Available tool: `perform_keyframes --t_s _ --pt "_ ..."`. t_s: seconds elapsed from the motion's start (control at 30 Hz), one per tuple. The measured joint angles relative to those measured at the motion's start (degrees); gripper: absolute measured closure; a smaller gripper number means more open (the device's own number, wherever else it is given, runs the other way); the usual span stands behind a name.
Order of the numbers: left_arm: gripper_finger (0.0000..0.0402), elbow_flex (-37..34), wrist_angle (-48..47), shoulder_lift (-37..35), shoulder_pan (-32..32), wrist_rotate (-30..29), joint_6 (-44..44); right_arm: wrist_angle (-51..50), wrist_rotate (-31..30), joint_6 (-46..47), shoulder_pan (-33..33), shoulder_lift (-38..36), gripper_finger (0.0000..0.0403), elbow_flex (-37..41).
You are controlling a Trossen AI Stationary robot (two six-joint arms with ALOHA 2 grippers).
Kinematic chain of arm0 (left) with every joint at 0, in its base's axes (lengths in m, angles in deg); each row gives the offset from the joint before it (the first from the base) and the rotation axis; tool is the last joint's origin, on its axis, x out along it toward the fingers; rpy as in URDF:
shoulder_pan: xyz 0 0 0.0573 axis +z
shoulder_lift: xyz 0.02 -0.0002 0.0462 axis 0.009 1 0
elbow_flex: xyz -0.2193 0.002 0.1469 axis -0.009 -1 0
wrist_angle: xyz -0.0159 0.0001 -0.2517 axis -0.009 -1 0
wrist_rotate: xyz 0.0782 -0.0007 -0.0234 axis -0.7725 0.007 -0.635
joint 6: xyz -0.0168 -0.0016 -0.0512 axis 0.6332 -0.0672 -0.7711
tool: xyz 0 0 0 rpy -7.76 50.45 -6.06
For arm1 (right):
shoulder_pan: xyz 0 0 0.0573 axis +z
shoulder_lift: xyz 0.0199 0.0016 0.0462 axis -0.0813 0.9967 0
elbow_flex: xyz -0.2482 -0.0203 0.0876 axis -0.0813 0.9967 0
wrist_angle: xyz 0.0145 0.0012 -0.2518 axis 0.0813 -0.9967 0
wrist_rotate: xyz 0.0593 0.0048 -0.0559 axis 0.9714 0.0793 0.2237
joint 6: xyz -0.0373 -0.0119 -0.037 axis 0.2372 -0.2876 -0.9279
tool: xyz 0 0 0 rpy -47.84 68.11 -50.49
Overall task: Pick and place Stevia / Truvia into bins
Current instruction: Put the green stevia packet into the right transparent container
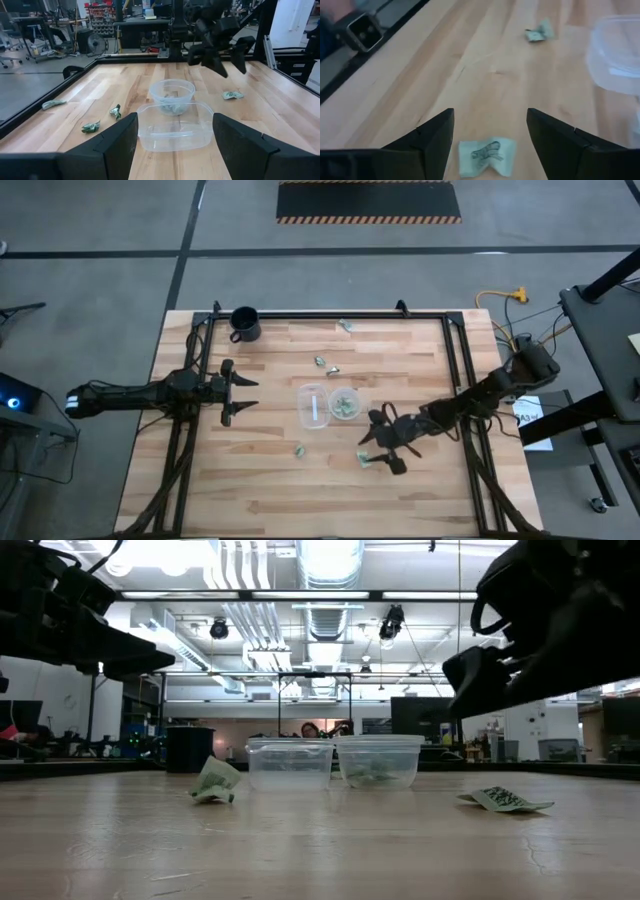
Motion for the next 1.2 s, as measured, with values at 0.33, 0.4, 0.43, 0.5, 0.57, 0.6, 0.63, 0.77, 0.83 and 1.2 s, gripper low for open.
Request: perform_keyframes --t_s 0.33,0.4,0.43,0.5,0.57,0.6,0.63,0.77,0.83,1.2 --pt "0.0162 0.0 -0.1 0.0 0.0 0.0 0.0 -1.9 -0.5 -1.1 1.2 4.4 0.0168 -2.7" --pt "0.0162 0.0 -0.1 0.0 0.0 0.0 0.0 -3.3 -0.5 -0.6 1.2 5.7 0.017 -3.4" --pt "0.0162 0.0 -0.1 0.0 0.0 0.0 0.0 -3.8 -0.5 -0.5 1.2 6.4 0.0171 -3.7" --pt "0.0162 0.0 -0.1 0.0 0.0 0.0 0.0 -4.3 -0.4 -0.1 1.2 7.7 0.0173 -4.2" --pt "0.0162 0.0 -0.1 0.0 0.0 0.0 0.0 -4.4 -0.4 0.0 1.2 9.0 0.0172 -4.7" --pt "0.0162 0.0 -0.1 0.0 0.0 0.0 0.0 -4.7 -0.4 0.0 1.2 9.7 0.0172 -4.8" --pt "0.0162 0.0 -0.1 0.0 0.0 0.0 0.0 -5.7 -0.1 0.4 1.2 10.3 0.0173 -5.0" --pt "0.0162 0.0 -0.1 0.0 0.0 0.0 0.0 -6.8 -0.1 1.8 1.2 12.0 0.0176 -5.6" --pt "0.0162 0.0 -0.1 0.0 0.0 0.0 0.0 -6.9 -0.1 1.9 1.2 12.2 0.0179 -5.6" --pt "0.0162 0.0 -0.1 0.1 0.0 0.0 0.0 -7.7 -0.2 1.9 1.2 11.9 0.0199 -5.6"
